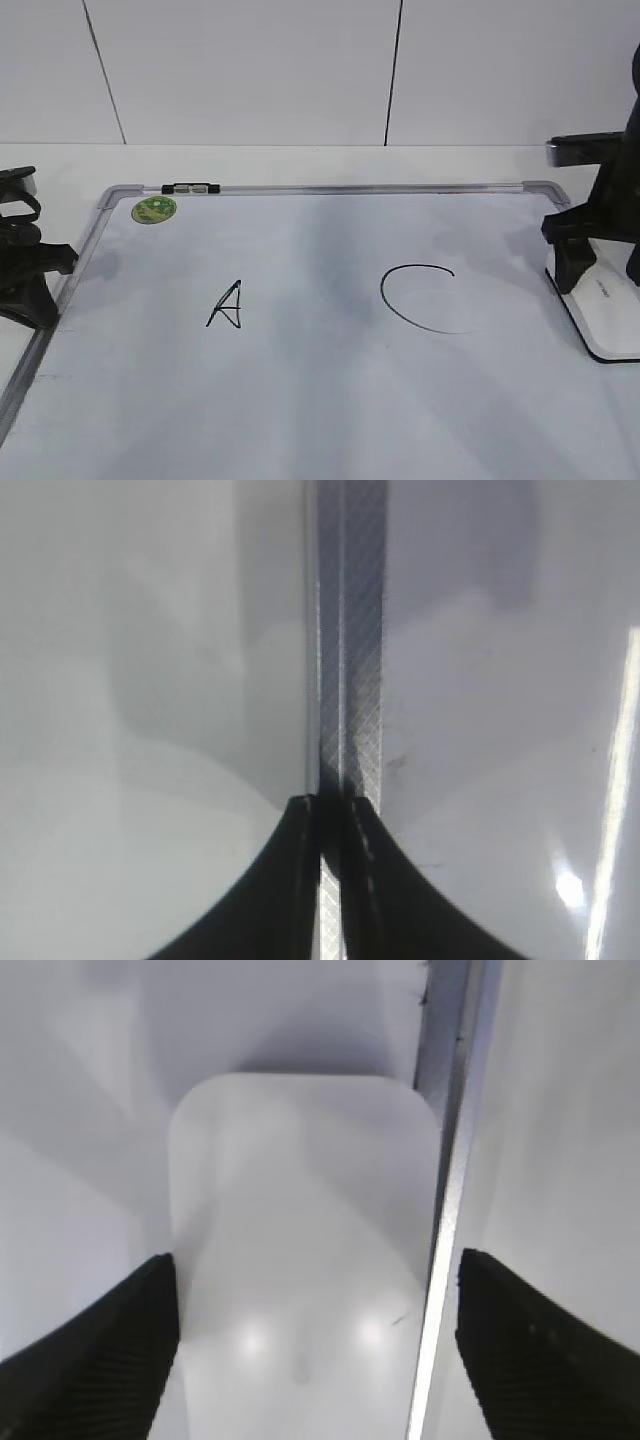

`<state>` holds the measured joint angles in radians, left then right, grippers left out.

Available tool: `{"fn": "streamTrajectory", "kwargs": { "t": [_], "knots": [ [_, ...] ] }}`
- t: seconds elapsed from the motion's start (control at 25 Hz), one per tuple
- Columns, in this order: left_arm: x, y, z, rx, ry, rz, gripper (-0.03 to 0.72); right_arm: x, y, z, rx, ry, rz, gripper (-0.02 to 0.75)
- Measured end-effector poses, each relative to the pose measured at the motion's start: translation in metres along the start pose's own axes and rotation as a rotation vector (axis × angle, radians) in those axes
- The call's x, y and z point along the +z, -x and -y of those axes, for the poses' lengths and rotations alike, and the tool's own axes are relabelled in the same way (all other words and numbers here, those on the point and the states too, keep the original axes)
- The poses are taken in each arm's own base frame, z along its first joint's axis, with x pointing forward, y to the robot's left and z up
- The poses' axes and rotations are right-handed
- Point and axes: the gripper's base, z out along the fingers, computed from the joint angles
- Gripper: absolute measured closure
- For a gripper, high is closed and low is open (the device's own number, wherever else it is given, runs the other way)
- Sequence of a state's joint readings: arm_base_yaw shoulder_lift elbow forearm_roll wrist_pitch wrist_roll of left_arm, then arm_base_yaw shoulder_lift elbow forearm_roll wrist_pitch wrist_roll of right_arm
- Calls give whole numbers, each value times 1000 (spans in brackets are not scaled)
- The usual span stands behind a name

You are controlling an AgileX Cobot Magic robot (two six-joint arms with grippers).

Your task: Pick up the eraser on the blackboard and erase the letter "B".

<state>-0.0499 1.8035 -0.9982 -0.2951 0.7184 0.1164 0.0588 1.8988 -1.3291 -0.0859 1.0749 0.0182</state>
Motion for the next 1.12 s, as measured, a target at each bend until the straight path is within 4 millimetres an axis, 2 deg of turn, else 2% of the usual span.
{"fn": "streamTrajectory", "kwargs": {
  "t": [0.12, 0.44, 0.56, 0.64, 0.68, 0.76, 0.88, 0.96, 1.12],
  "knots": [
    [0, 0, 0, 0, 0, 0, 668, -8, -2, 1, 1, -4, 19, 70],
    [0, 0, -1, 14, 12, -1, 666, -48, -11, 5, 10, -11, 139, 70],
    [0, 0, -2, 26, 18, -4, 635, -63, -14, 6, 15, -12, 192, 70],
    [0, 0, -2, 56, 25, -5, 559, -70, -15, 6, 17, -12, 212, 70],
    [0, 0, -3, 66, 28, -5, 493, -73, -15, 6, 18, -12, 223, 70],
    [0, 0, -4, 74, 33, -6, 316, -77, -17, 7, 19, -13, 235, 70],
    [0, -1, -4, 78, 33, -10, 101, -80, -18, 7, 19, -13, 243, 70],
    [0, -2, -3, 74, 28, -19, 49, -79, -18, 7, 20, -11, 240, 70],
    [-2, -3, -3, 75, 27, -26, 29, -79, -18, 6, 24, -1, 240, 71]
  ]
}}
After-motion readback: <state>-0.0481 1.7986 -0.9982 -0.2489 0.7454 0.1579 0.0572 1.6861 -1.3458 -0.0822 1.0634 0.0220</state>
